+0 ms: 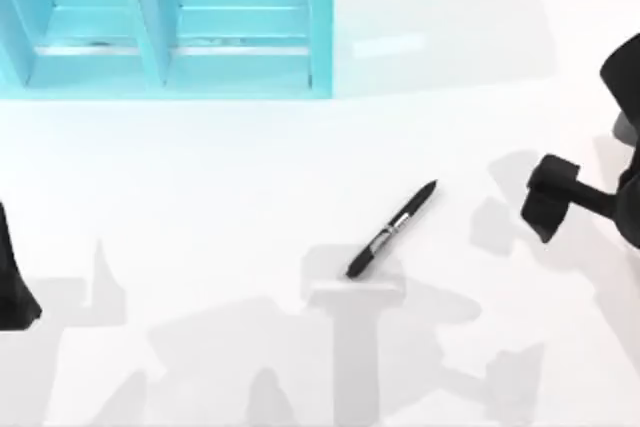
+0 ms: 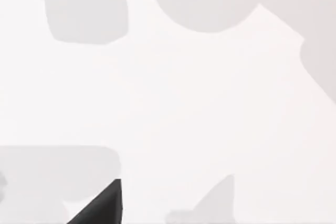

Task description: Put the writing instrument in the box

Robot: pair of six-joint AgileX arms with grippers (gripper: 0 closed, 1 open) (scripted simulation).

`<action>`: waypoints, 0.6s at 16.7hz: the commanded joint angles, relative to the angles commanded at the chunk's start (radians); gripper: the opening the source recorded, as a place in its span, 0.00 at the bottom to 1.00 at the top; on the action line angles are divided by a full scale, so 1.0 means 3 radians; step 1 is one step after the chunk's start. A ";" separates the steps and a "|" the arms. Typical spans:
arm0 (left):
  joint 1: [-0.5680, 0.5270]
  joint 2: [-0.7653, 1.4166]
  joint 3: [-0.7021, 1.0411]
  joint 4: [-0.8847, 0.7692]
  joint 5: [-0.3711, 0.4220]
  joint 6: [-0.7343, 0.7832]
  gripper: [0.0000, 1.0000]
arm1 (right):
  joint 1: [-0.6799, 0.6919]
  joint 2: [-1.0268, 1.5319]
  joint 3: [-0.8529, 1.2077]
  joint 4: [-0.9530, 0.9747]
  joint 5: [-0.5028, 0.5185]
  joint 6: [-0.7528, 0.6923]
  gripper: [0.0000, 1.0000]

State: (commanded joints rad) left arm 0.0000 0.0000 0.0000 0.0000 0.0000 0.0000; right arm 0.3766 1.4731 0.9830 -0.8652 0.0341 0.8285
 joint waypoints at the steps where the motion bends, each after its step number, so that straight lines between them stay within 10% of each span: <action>1: 0.0000 0.0000 0.0000 0.0000 0.0000 0.0000 1.00 | 0.0076 0.0318 0.0263 -0.0156 0.0003 0.0167 1.00; 10: 0.0000 0.0000 0.0000 0.0000 0.0000 0.0000 1.00 | 0.0559 0.2174 0.2439 -0.0846 -0.0125 0.1309 1.00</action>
State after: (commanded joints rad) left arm 0.0000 0.0000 0.0000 0.0000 0.0000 0.0000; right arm 0.5444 2.1254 1.7148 -1.1189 -0.0035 1.2213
